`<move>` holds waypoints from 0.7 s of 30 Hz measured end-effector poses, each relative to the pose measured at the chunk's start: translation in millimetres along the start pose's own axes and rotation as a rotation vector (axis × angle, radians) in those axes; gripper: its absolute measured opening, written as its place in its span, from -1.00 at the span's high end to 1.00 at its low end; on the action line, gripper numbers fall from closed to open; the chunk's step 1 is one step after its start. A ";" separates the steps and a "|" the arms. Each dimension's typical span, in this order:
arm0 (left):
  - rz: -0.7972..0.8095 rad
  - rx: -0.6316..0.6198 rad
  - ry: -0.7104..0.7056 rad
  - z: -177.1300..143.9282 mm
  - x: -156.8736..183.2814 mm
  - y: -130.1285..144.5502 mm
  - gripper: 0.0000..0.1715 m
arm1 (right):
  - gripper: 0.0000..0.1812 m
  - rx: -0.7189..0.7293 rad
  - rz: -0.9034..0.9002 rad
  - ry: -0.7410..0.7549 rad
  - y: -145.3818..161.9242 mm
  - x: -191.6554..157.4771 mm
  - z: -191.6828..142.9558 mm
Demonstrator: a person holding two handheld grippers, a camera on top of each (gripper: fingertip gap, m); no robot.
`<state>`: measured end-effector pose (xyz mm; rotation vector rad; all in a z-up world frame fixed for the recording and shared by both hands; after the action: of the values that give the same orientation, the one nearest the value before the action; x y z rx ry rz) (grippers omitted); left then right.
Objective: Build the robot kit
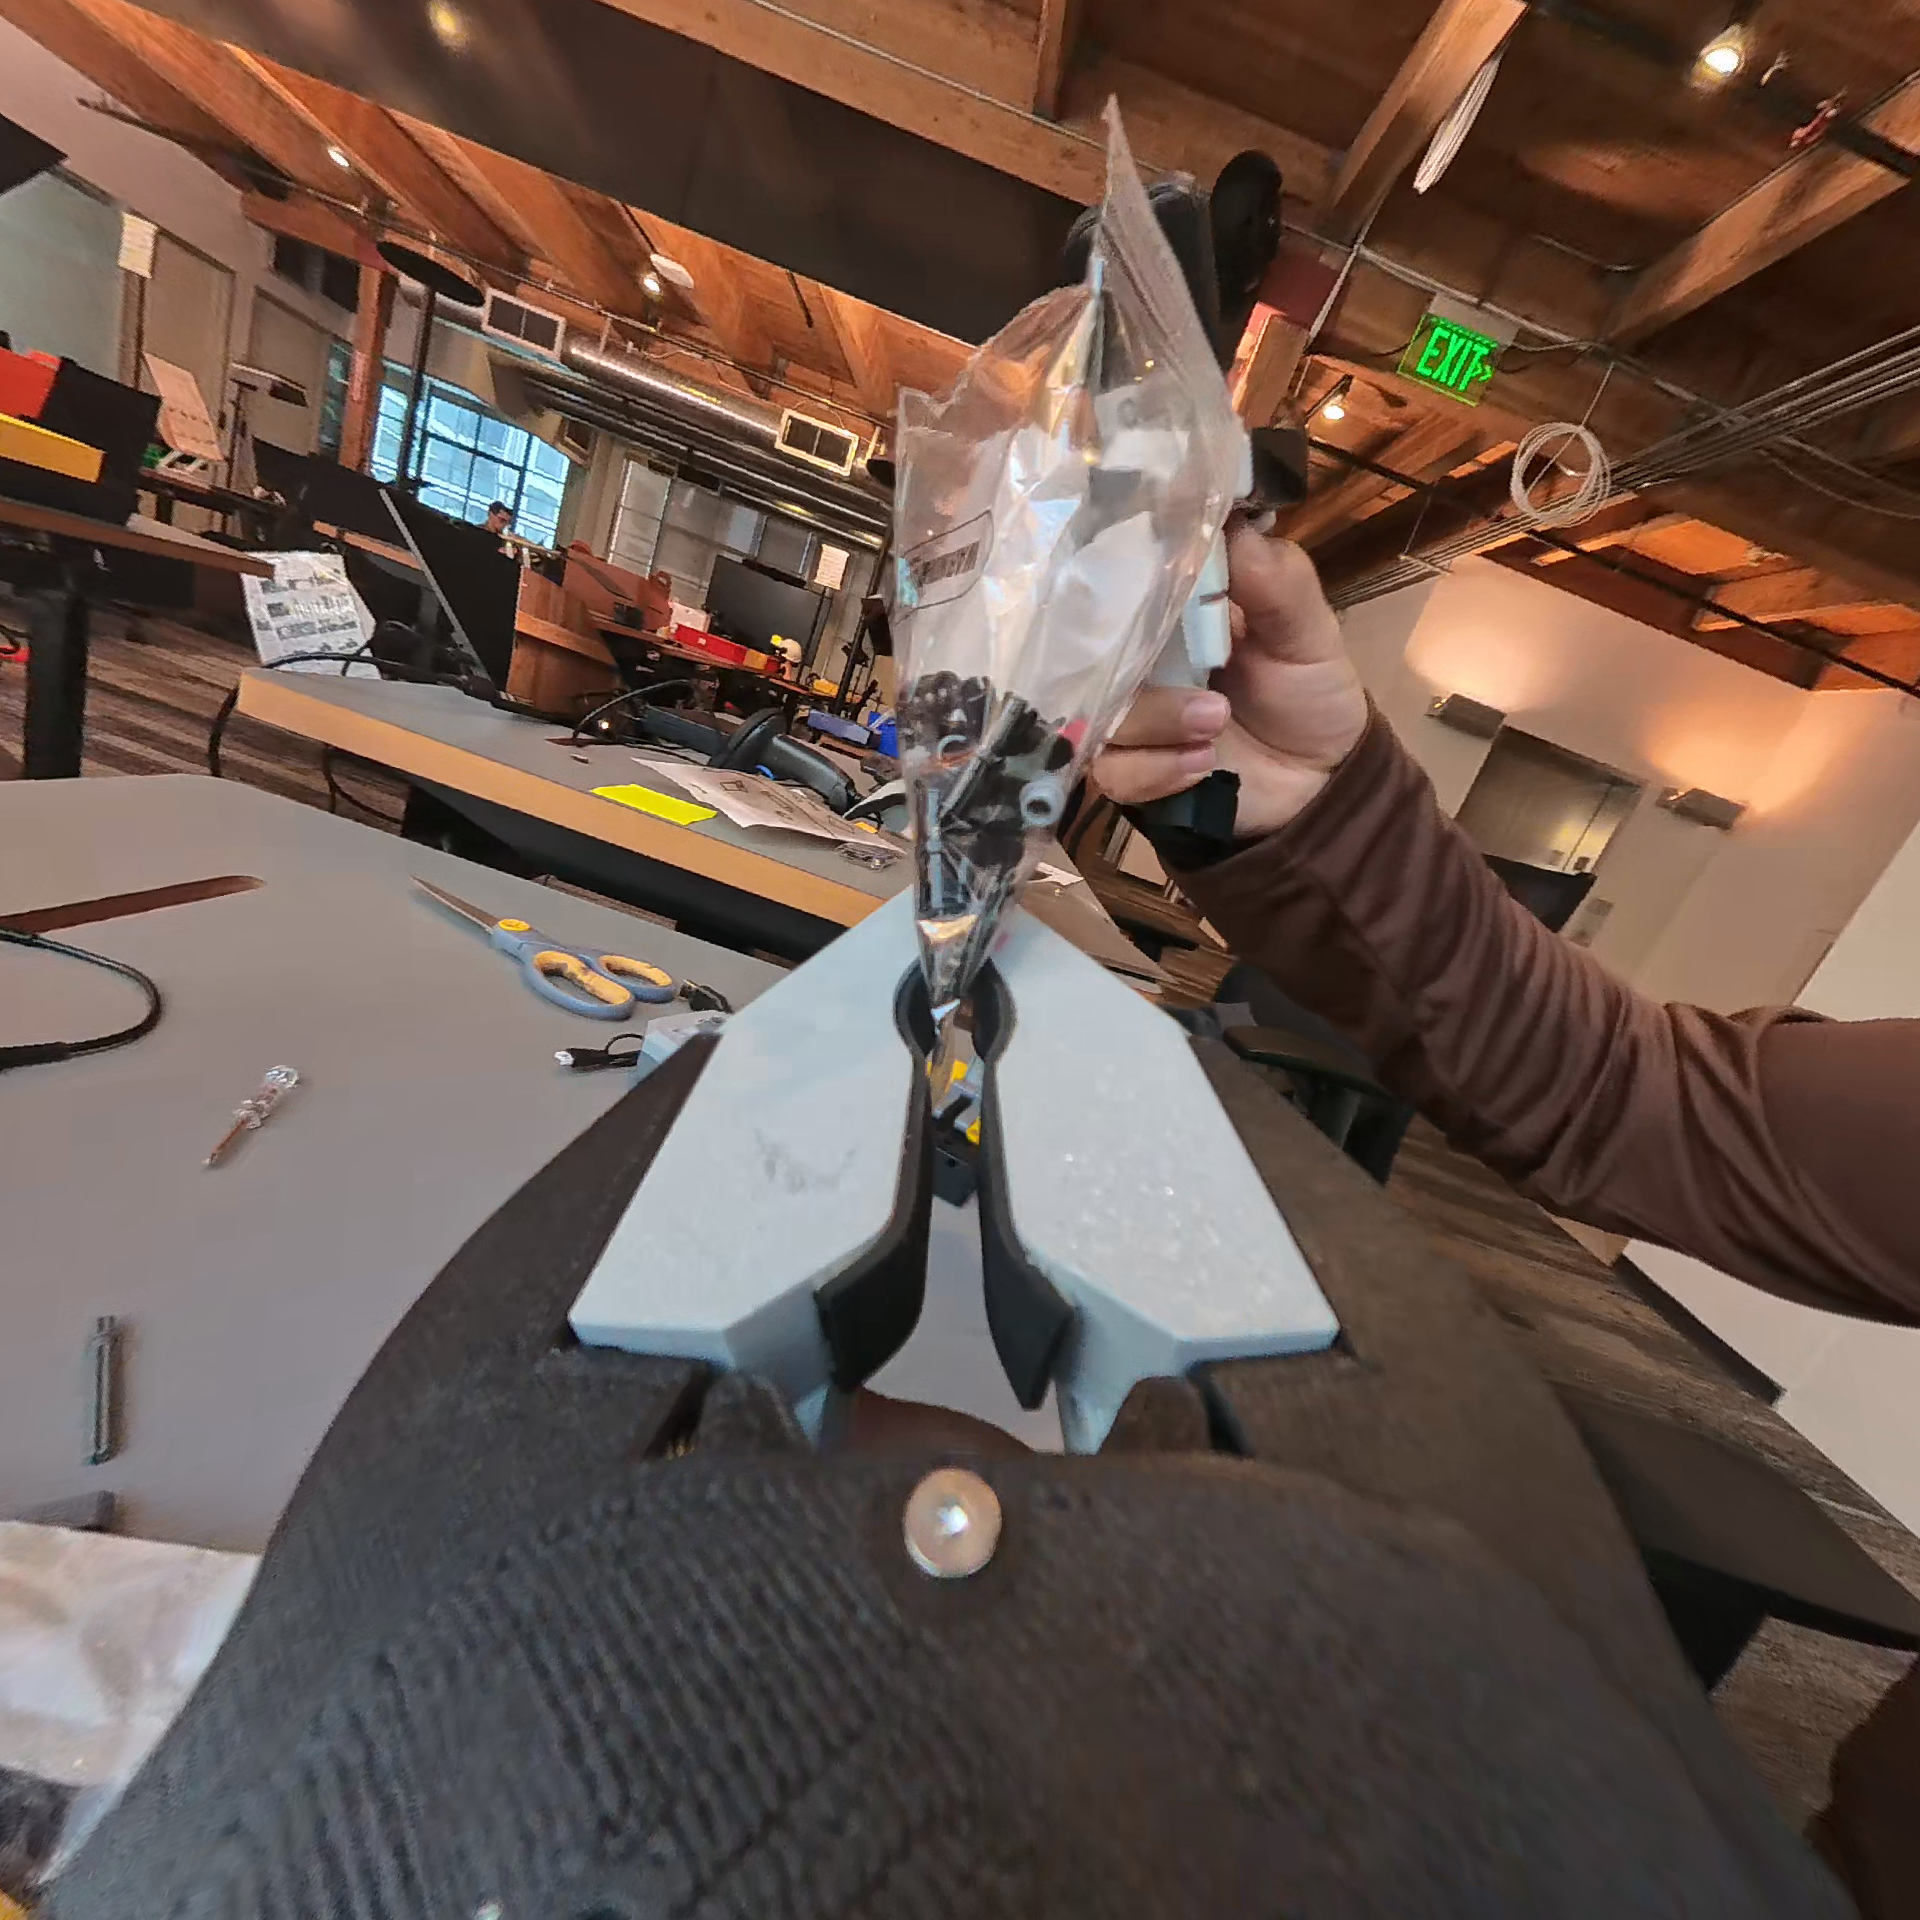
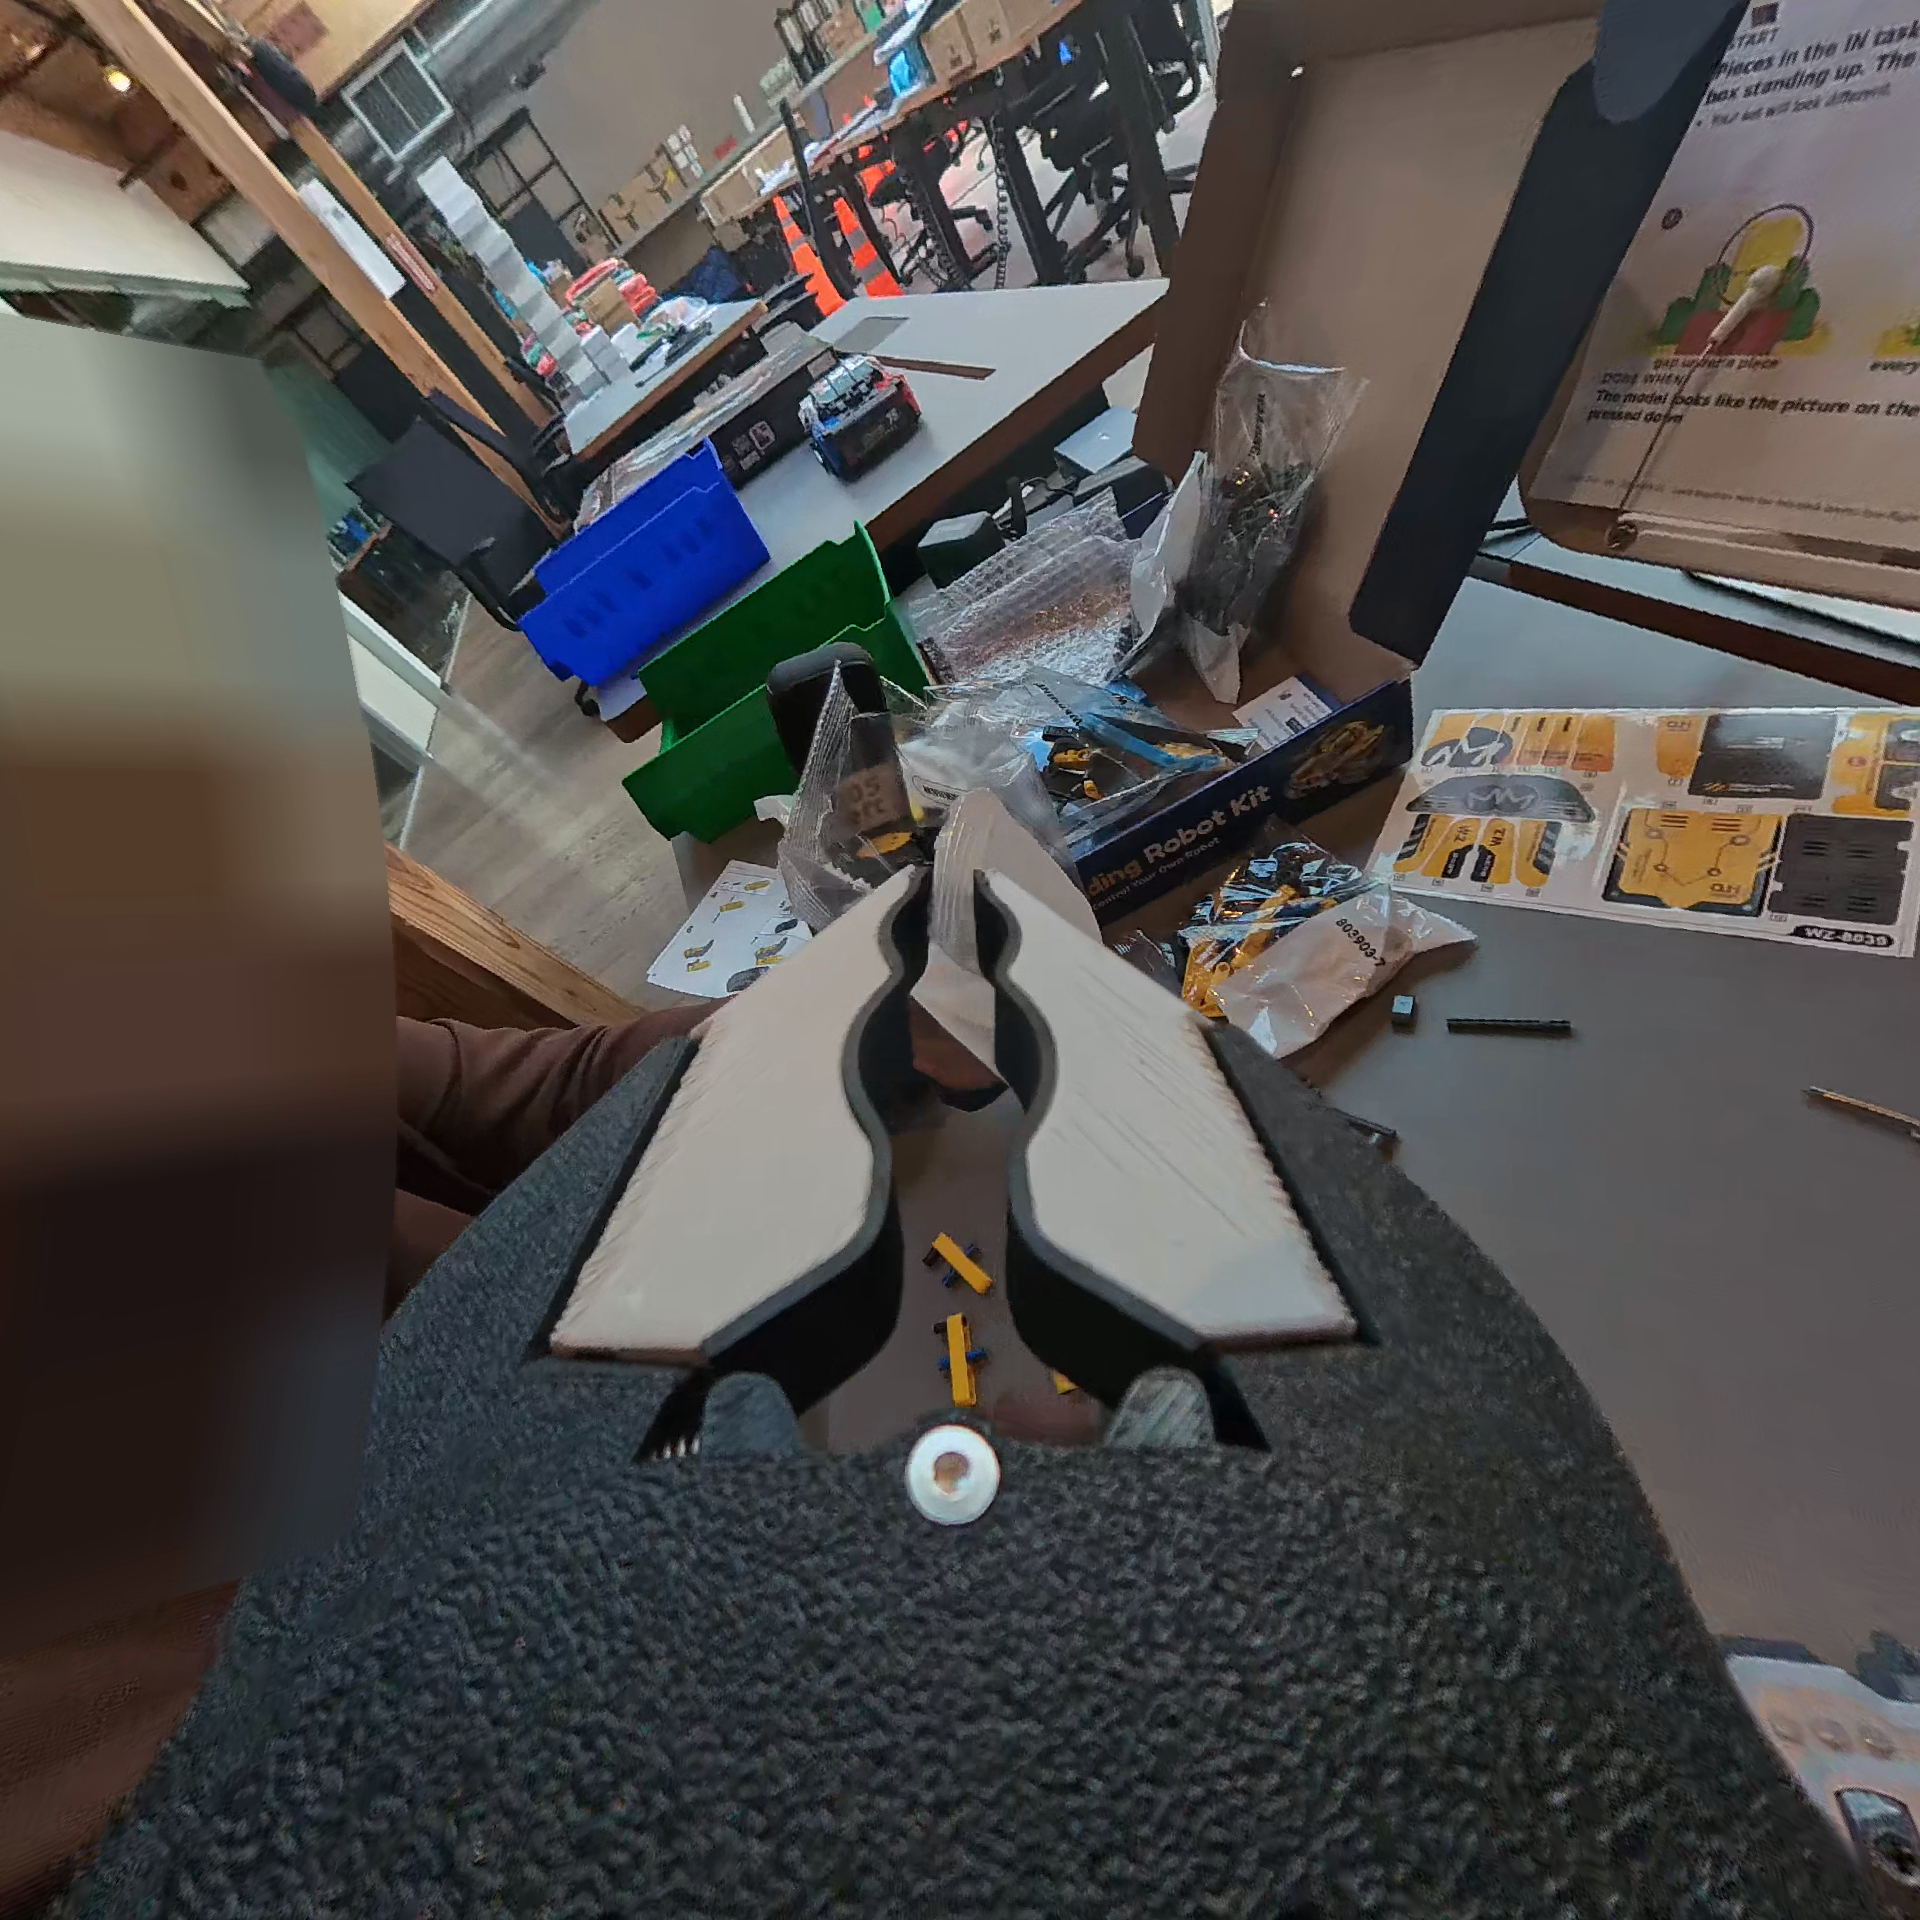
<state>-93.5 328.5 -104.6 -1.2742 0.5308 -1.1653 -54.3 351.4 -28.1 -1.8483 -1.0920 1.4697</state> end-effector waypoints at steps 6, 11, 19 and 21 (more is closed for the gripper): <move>-0.022 0.010 0.016 -1.0 1.3 -1.6 1.00 | 0.53 -0.004 -0.085 -0.008 8.5 -1.7 -2.8; -0.060 0.013 0.018 -1.1 0.3 -2.3 1.00 | 0.30 -0.006 -0.159 -0.008 19.8 -3.2 -0.6; -0.111 -0.004 0.015 0.3 -2.1 0.9 1.00 | 0.20 0.024 -0.201 -0.044 22.7 -3.8 -3.4; -0.135 -0.021 0.021 1.4 -2.6 4.3 1.00 | 0.20 0.058 -0.195 -0.043 18.7 0.2 -6.8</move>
<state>-91.7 330.8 -108.9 -1.3332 0.4792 -1.2894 -42.8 342.1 -41.5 -1.6282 -1.2000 1.4182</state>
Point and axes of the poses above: each gripper's, where its closed fingertips meet, z out along the fingers, y out of its underside, x = y × z across the jaws, the point moved 1 cm from there along -z, back along the fingers, and after that the axes turned 4 degrees about z, right-handed, at the moved point
